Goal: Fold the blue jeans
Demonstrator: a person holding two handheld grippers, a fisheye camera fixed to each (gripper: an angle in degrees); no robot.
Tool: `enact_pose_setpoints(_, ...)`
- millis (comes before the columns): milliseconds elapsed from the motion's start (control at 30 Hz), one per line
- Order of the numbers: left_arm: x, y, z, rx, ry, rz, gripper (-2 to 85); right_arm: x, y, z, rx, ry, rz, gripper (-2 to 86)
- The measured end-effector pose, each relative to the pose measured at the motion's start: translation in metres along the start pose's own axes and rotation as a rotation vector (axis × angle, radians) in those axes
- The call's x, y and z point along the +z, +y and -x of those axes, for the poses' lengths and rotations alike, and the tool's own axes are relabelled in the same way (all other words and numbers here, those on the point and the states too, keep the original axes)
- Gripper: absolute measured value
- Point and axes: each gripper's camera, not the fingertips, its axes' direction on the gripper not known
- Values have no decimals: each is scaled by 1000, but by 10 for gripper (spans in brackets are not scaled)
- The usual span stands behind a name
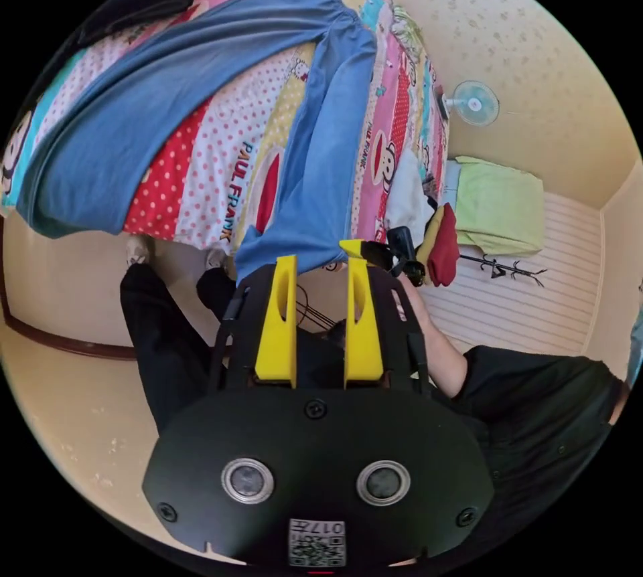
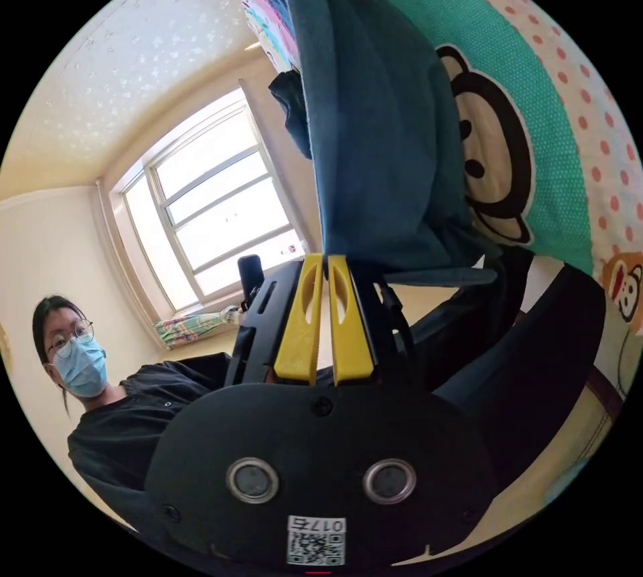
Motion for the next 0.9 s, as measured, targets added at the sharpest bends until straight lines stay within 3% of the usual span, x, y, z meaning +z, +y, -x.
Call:
enact_pose_setpoints(200,28,-7,-25,135,-66,126,135,40,-14,48,-42,-21,58,13)
enact_pose_setpoints(367,21,-10,-25,70,-153,59,121,76,-31,83,-19,64,140,13)
enact_pose_setpoints(467,3,-9,-19,42,-95,18,44,98,-39,99,-41,75,177,15)
enact_pose_setpoints(600,-23,-3,-6,26,90,38,29,106,-45,102,-42,15,208,19)
enact_pose_setpoints(767,-60,3,-4,26,148,42,23,62,-62,92,52,80,59,33)
enact_pose_setpoints(900,-93,4,-3,14,282,52,21,11,-114,120,45,266,-108,86)
